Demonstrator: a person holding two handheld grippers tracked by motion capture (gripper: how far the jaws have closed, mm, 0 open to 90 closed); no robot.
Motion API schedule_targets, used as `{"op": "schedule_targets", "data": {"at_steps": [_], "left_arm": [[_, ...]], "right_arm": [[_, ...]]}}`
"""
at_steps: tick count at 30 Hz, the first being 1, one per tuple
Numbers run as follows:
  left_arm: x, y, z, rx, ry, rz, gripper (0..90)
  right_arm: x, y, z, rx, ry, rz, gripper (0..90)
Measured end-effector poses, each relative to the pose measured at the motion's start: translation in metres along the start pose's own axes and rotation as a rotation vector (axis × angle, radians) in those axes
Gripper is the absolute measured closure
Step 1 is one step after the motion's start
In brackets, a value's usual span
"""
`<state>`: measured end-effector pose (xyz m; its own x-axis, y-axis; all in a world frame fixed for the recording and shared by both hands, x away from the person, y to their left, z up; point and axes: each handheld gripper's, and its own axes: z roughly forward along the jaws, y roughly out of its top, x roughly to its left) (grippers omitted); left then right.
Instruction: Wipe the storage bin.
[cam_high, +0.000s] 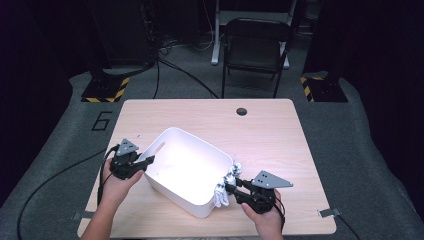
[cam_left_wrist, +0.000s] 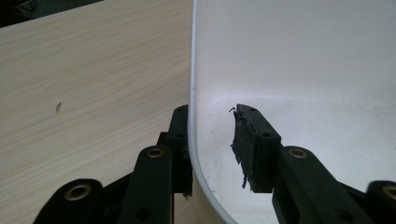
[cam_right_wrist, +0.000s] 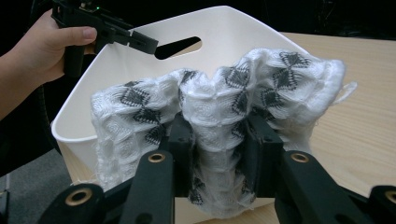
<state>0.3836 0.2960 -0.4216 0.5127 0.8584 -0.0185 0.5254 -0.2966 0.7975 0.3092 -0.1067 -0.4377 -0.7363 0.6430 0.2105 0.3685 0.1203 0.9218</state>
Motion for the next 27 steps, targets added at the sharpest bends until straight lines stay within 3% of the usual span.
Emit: {"op": "schedule_targets", "data": {"at_steps": [8, 14, 16, 19, 27], "left_arm": [[0.0, 0.001, -0.001, 0.019, 0.009, 0.013, 64.2], [-0.001, -0.001, -0.002, 0.012, 0.013, 0.006, 63.7], [-0.001, -0.001, -0.002, 0.015, 0.016, 0.004, 63.7], [-0.003, -0.003, -0.005, 0.015, 0.018, 0.006, 63.3], [-0.004, -0.003, -0.006, 0.022, 0.029, 0.002, 61.5]], "right_arm": [[-0.008, -0.001, 0.008, 0.017, -0.016, -0.002, 69.5], [-0.015, -0.021, 0.024, 0.125, -0.029, 0.027, 70.5], [-0.016, -0.024, 0.025, 0.134, -0.031, 0.026, 70.6], [-0.016, -0.029, 0.027, 0.159, -0.038, 0.016, 70.9], [-0.022, -0.05, 0.049, 0.325, -0.056, -0.028, 70.7]]}}
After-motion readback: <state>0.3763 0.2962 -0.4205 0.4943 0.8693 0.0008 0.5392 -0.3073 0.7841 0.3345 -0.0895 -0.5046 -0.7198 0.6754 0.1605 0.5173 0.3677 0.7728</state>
